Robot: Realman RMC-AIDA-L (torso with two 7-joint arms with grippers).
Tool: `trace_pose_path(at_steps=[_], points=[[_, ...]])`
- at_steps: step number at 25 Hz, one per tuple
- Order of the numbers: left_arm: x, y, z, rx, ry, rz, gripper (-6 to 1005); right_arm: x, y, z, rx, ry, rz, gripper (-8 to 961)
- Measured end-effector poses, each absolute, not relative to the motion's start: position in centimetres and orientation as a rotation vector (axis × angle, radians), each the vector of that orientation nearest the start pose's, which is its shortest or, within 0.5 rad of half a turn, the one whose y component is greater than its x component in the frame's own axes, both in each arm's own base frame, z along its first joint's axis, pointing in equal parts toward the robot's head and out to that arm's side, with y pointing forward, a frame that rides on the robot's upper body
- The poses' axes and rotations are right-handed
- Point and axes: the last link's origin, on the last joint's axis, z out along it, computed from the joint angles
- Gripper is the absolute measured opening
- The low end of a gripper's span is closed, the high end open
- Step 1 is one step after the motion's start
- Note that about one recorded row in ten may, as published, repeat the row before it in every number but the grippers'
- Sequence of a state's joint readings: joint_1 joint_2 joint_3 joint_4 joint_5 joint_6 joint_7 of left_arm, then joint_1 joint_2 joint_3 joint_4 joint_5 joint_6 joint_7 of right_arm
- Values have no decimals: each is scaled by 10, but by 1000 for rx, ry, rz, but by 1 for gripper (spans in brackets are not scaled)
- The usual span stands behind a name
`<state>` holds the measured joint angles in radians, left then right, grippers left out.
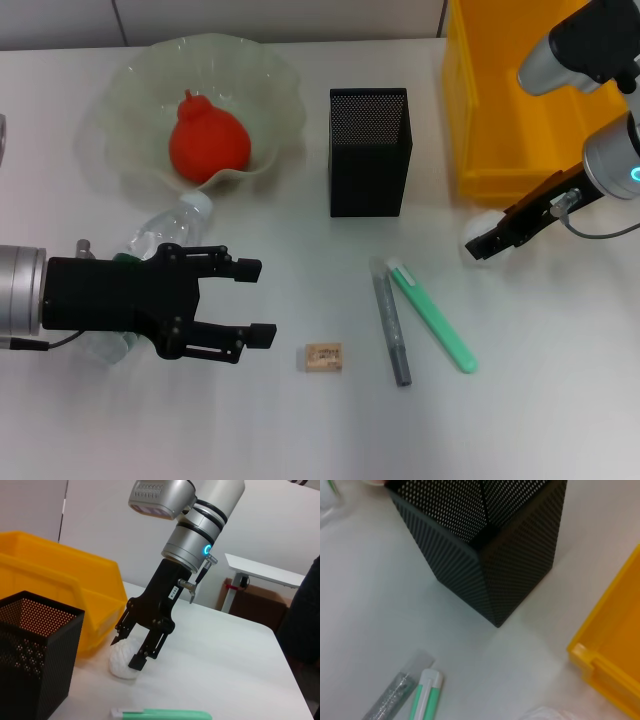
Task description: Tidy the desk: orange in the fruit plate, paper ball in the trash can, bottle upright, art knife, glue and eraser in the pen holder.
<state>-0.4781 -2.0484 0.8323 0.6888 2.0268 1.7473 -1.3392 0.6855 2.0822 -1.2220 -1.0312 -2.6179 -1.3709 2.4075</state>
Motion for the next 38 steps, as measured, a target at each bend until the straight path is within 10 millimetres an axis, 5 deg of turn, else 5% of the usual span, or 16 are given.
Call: trace_pose_path(at_steps=[6,9,11,16,20,25,31,38], points=[[-264,290,-3,-3000,-508,-655,813,217,383,-12,-2571,964,-440,718],[-265,290,-2,-2998,-511,-659,812,212,382,-9,-2584,953,-436,523],[-265,290,-2,-2999,-517,-661,811,203,379,0,-2602,945,-392,498],[-266,291,1,-2992,-562,-660,809,179,372,54,-2564,913,-101,428],[-266,292,3,-2986,-587,-663,808,191,384,92,-2361,901,60,347],[-265,294,4,-2976,-607,-668,806,212,398,83,-2320,880,128,426],[-260,304,9,-2943,-731,-634,803,214,400,78,-2330,858,187,546],[-242,326,39,-2822,-1019,-536,801,219,376,79,-2425,739,381,768]])
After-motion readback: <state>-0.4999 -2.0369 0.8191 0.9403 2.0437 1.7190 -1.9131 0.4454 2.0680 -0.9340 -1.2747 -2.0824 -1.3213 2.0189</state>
